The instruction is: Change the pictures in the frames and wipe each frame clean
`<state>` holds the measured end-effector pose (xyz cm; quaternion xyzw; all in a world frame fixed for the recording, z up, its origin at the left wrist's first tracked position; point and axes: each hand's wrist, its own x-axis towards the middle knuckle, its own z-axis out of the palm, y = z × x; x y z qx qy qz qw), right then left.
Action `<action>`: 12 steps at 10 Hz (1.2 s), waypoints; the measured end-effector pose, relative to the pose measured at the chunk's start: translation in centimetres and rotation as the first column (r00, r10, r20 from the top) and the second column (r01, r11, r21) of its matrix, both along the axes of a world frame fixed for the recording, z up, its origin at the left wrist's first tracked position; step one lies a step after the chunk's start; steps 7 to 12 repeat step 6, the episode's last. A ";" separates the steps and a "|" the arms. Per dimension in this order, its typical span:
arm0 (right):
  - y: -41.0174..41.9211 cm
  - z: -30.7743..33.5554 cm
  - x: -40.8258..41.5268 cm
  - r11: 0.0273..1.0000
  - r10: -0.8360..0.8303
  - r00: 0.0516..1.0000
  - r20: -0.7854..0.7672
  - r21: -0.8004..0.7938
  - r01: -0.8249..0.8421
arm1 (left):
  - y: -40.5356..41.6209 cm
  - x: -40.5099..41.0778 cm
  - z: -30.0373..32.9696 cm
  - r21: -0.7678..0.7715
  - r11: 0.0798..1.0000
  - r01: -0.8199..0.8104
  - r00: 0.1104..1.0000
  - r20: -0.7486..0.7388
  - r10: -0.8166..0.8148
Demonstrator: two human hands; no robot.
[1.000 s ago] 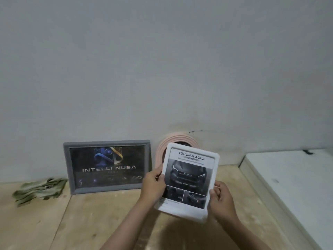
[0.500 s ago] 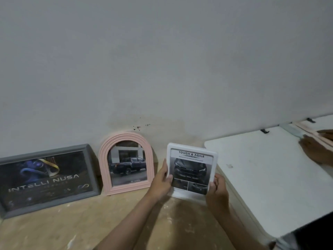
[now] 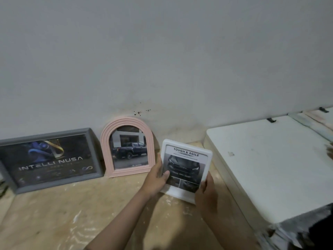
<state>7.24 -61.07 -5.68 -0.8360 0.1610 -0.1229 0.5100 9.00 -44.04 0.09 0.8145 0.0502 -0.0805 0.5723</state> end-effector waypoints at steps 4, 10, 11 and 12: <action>2.2 1.9 -1.5 0.997 0.040 0.986 -0.164 0.076 -0.028 | 1.1 -4.6 2.4 0.008 0.996 -0.085 0.996 -0.036 0.085; 4.4 6.8 -6.9 0.994 0.101 0.991 -0.090 0.050 -0.097 | 3.5 -9.9 4.4 -0.016 0.980 -0.196 0.980 -0.026 0.196; 4.4 6.8 -6.9 0.994 0.101 0.991 -0.090 0.050 -0.097 | 3.5 -9.9 4.4 -0.016 0.980 -0.196 0.980 -0.026 0.196; 4.4 6.8 -6.9 0.994 0.101 0.991 -0.090 0.050 -0.097 | 3.5 -9.9 4.4 -0.016 0.980 -0.196 0.980 -0.026 0.196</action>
